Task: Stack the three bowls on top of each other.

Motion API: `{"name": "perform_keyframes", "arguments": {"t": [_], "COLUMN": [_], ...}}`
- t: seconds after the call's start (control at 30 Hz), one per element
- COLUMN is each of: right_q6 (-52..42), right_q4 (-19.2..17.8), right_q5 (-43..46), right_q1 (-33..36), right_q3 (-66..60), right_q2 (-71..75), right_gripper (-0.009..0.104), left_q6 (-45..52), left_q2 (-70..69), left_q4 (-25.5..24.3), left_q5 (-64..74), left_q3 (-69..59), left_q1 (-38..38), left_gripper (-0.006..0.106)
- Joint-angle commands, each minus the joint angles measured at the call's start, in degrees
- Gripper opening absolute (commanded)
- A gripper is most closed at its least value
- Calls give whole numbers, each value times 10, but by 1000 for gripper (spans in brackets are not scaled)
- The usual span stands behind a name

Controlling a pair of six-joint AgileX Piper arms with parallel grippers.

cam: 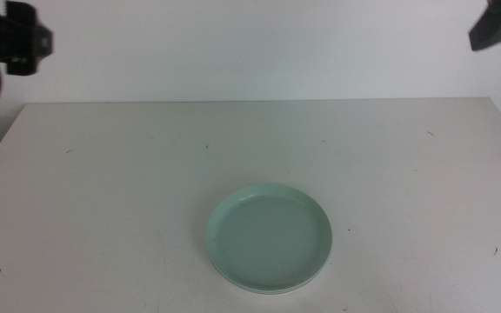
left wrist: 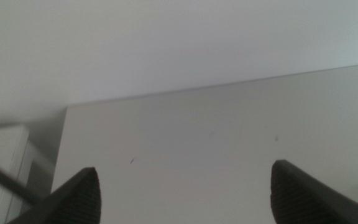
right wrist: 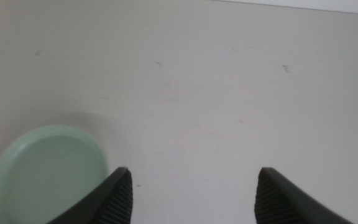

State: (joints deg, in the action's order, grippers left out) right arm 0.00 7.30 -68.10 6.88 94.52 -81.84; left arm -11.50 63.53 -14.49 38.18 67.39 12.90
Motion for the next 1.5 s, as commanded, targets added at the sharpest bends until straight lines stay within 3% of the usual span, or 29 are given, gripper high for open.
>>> {"name": "perform_keyframes", "arguments": {"t": [0.0, 0.17, 0.4, 0.63, 0.8, 1.47], "right_q6": [-5, -4, -4, -5, -6, -6], "right_q4": [-19, -40, -73, -85, -85, -85], "right_q5": [79, 172, 343, 459, 463, 463], "right_q1": [-5, -5, -5, -5, -5, -5], "right_q3": [-43, -181, -378, -517, -531, -534], "right_q2": [59, 164, 338, 435, 441, 440], "right_gripper": [51, 51, 51, 51, 51, 51], "left_q6": [47, 164, 180, 223, 223, 223], "left_q2": [-9, -43, -132, -216, -259, -269], "left_q4": [59, 183, 256, 259, 257, 257], "left_q5": [-24, -53, -161, -298, -368, -356], "left_q3": [22, -14, -132, -258, -318, -418], "left_q1": [-41, -83, -82, -82, -82, -82], "left_gripper": [105, 105, 105, 105, 105, 105]}}
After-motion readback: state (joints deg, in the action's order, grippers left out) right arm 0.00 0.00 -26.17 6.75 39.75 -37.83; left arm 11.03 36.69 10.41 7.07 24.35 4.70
